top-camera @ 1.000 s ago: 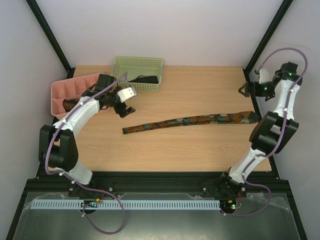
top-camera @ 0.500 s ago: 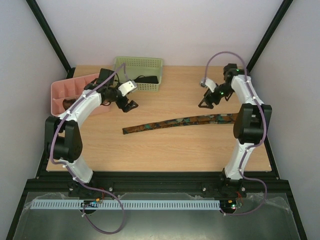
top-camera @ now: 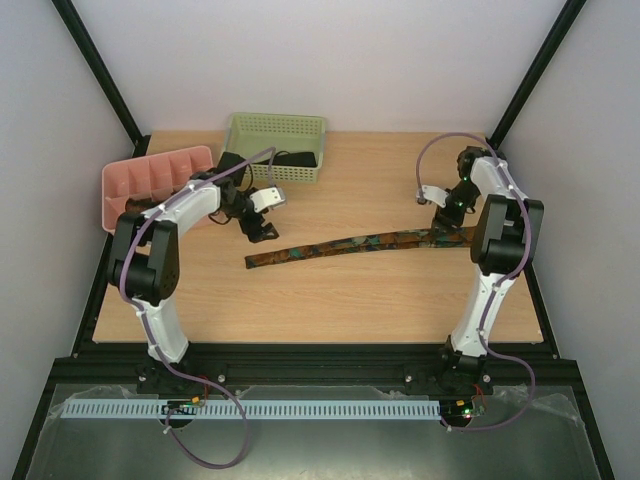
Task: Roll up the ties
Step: Move to tie at the center of the board.
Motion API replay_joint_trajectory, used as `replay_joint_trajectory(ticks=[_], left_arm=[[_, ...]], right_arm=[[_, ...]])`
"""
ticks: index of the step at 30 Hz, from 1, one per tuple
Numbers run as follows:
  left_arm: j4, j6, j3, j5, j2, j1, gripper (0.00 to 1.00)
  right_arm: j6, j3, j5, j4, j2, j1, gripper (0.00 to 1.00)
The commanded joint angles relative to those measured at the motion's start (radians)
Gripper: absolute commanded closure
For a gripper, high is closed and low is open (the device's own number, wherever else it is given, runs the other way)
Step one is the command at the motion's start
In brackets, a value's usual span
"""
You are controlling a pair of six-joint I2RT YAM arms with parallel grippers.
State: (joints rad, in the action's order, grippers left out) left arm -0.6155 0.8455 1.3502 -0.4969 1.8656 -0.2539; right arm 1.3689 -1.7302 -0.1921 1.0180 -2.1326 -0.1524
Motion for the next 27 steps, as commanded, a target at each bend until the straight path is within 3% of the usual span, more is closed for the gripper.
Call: replay_joint_trajectory(ticks=[1, 12, 19, 27], left_arm=[[-0.031, -0.003, 0.061, -0.006, 0.005, -0.016, 0.07], [-0.011, -0.013, 0.047, 0.051, 0.001, -0.050, 0.09], [-0.022, 0.020, -0.022, 0.039, -0.041, -0.091, 0.11], [0.001, 0.041, -0.092, 0.032, -0.071, -0.159, 0.11]], right_arm=[[0.093, -0.025, 0.068, 0.039, -0.072, -0.036, 0.30], [0.159, 0.125, 0.173, -0.014, -0.088, -0.131, 0.48], [0.283, 0.342, 0.251, -0.136, 0.035, -0.255, 0.50], [0.376, 0.297, 0.257, -0.196, 0.028, -0.341, 0.49]])
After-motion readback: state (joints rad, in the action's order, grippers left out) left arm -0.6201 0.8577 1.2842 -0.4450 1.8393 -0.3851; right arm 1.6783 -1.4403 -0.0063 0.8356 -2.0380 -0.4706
